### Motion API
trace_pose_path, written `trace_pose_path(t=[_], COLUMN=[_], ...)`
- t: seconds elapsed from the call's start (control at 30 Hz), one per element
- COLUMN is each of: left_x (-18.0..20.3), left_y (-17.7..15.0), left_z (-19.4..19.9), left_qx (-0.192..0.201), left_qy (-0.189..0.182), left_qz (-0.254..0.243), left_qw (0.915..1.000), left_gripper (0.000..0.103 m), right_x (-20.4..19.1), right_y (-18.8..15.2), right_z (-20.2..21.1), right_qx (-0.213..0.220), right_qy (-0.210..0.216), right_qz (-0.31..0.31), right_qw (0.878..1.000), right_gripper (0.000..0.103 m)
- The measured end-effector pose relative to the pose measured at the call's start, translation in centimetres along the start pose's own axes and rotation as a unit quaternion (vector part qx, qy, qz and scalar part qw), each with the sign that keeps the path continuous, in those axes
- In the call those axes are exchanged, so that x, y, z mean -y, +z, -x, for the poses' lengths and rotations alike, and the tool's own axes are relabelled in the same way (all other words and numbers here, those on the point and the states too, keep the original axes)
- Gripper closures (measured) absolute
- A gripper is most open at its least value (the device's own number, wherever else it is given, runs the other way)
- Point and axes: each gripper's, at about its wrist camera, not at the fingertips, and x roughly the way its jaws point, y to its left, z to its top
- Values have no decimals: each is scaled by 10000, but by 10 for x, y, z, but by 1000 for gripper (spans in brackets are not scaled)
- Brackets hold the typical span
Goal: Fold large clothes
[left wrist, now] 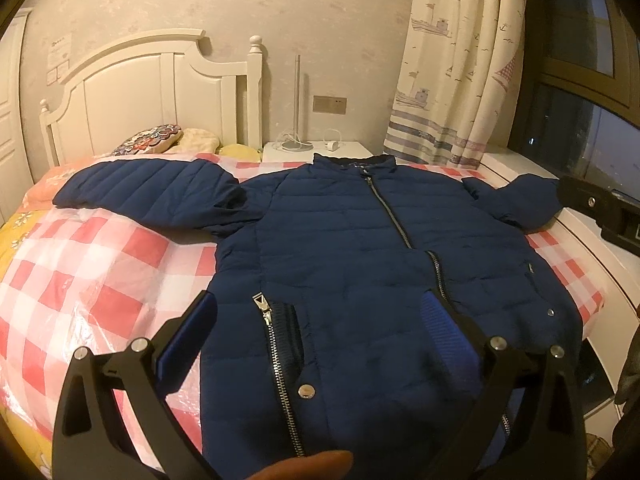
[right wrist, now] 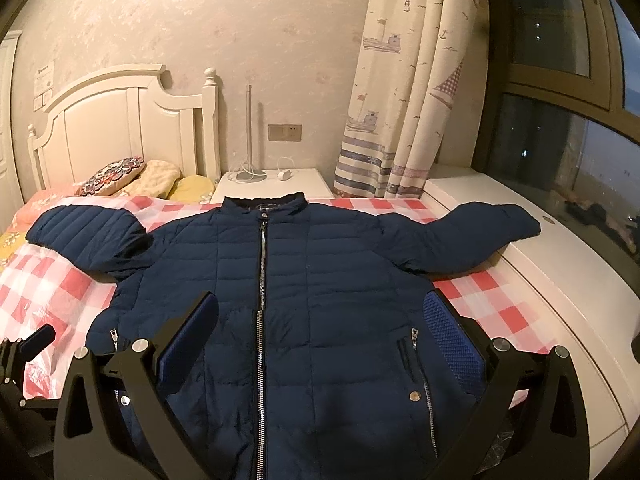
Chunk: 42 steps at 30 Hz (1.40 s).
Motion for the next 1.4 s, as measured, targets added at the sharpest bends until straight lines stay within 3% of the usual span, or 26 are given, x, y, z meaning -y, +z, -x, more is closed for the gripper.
trace_pose_path(t=[0.8, 1.4], left_x=[3, 55], left_y=[1, 19], left_z=[3, -30], left_qx=[-70, -355], left_qy=[249, 965], left_qz=[-45, -279], left_qw=[9997, 9943], left_gripper=[2, 2], right_x=[-12, 33], right_y=[-13, -32], right_z=[-5, -47], right_qx=[-113, -168], right_qy=[83, 309], right_qz=[350, 592], right_qw=[9993, 9976], right_gripper=[5, 5])
